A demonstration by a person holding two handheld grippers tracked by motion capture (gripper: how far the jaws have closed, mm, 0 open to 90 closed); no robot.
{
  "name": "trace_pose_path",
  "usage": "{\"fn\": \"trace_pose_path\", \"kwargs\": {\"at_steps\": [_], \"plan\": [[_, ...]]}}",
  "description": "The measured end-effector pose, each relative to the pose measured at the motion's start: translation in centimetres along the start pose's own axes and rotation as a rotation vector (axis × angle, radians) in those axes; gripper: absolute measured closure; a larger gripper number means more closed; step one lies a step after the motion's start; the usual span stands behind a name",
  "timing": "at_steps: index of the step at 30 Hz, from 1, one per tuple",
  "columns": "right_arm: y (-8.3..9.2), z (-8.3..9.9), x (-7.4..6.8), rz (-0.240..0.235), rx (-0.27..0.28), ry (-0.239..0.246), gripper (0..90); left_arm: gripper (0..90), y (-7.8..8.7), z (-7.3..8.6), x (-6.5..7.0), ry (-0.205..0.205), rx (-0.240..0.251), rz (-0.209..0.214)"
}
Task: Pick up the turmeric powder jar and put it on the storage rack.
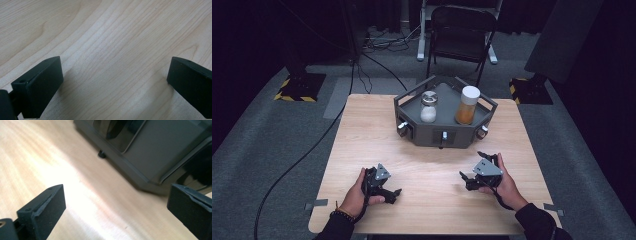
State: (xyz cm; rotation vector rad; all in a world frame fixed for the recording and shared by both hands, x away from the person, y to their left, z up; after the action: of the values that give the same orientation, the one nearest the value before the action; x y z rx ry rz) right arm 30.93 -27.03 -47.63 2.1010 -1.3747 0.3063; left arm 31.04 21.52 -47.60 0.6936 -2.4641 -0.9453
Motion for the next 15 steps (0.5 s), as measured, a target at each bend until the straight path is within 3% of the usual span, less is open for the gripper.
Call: {"fn": "trace_pose_path", "kwargs": {"at_steps": [8,11,15], "plan": [[0.3,1.0,-0.2,-0.059,-0.058,0.013,1.7,0.0,0.0,0.0,0.0,0.001,0.0,0.0],[0.5,1.4,-0.3,-0.069,-0.077,0.031,1.7,0.0,0.0,0.0,0.0,0.0,0.0,0.0],[0.8,1.8,0.1,-0.072,-0.091,0.018,1.7,0.0,0.0,0.0,0.0,0.0,0.0,0.0]]}}
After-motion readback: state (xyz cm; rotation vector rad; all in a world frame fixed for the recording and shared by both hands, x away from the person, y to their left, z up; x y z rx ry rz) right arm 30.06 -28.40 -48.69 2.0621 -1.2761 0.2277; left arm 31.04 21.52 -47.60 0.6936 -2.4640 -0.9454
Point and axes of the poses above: each handheld gripper's, and its own axes: y roughly backward along the jaws, z roughly out of its underside, x roughly to its right, the point moved 4 cm from there along -y, roughly forward along the jaws, and after that the axes turned 15 degrees about z, right-handed, at the moved point
